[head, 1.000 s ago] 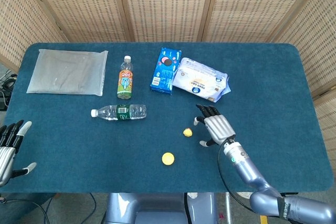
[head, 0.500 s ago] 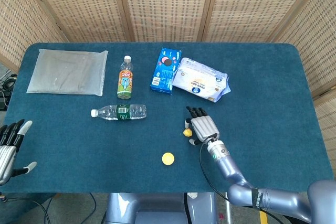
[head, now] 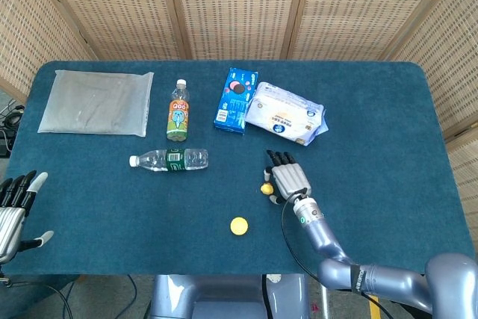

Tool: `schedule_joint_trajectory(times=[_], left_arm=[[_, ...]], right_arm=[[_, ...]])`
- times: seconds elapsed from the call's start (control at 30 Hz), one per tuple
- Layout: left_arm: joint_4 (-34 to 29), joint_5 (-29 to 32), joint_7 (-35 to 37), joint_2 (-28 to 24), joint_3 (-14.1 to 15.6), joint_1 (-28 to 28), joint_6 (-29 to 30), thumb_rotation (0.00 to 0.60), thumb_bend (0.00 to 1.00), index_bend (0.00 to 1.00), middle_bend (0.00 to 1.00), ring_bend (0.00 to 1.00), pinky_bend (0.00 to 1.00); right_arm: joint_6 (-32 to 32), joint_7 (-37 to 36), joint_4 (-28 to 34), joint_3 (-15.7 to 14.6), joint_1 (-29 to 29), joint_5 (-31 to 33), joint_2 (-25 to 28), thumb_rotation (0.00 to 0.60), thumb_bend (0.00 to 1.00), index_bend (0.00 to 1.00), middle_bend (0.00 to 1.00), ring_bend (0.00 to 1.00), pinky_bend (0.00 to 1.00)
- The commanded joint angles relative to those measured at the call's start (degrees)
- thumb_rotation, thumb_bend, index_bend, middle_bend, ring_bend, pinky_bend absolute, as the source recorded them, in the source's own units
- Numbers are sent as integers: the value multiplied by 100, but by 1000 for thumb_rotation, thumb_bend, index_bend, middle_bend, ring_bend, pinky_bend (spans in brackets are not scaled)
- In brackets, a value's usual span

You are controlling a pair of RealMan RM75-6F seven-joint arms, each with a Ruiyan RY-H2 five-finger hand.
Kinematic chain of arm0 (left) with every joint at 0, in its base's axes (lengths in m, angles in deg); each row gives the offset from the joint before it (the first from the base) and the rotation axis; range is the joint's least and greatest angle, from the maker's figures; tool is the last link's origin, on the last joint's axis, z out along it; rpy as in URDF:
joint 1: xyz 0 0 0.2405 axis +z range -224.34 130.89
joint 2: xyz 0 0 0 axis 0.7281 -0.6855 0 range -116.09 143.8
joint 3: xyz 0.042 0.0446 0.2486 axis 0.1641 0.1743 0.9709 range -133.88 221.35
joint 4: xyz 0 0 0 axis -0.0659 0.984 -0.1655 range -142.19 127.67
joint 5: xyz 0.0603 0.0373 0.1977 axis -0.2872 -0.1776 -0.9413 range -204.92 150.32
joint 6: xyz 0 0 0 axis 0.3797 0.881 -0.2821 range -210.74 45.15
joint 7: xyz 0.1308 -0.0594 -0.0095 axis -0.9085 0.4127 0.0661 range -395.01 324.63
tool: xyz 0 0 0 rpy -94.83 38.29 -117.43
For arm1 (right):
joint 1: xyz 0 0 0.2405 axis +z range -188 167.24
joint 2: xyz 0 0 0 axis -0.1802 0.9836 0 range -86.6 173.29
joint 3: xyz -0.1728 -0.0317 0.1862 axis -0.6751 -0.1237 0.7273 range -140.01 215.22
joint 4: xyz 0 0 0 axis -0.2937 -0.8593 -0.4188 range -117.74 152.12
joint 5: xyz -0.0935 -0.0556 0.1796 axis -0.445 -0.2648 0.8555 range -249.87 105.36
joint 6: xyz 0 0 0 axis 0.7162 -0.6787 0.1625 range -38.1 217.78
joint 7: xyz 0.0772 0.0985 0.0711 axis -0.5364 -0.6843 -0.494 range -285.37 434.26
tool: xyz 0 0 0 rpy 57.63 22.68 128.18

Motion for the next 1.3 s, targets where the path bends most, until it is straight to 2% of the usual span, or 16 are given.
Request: schedule_joint_trajectory(times=[0.03,0.47,0.73,0.97,1.13,1.3], left_arm=[[1,16,15,-6,-2,-5,-10,600,88,0,0,0,0],[8,55,49,-21,0,-26,-41,600,86,0,0,0,0],[17,61,44,-16,6,-30,-46,600,87,0,0,0,0],[14,44,45,-16,18,-34,-42,600,87,0,0,0,0],[0,-1,-30,10,47,-47,-59,600,88,0,0,0,0],[-17,-36,-95,34,67,-33,-24,600,88,0,0,0,0]], right_arm=[[-6,29,-54,6,40,68,-52,600,210,453,0,0,0],[-13,175,-225,0,187,376,-206,600,275,502,0,0,0],[-54,158,-105,-10,201,376,-162,600,316,549,0,0,0],[-210,-25,700,-59,101,-95,340,600,318,572,0,0,0],[-80,-175,2081,-281,9,-639,1056,600,322,576,0,0,0],[-131,40,2519,-477,67,-880,1099,600,323,576,0,0,0]])
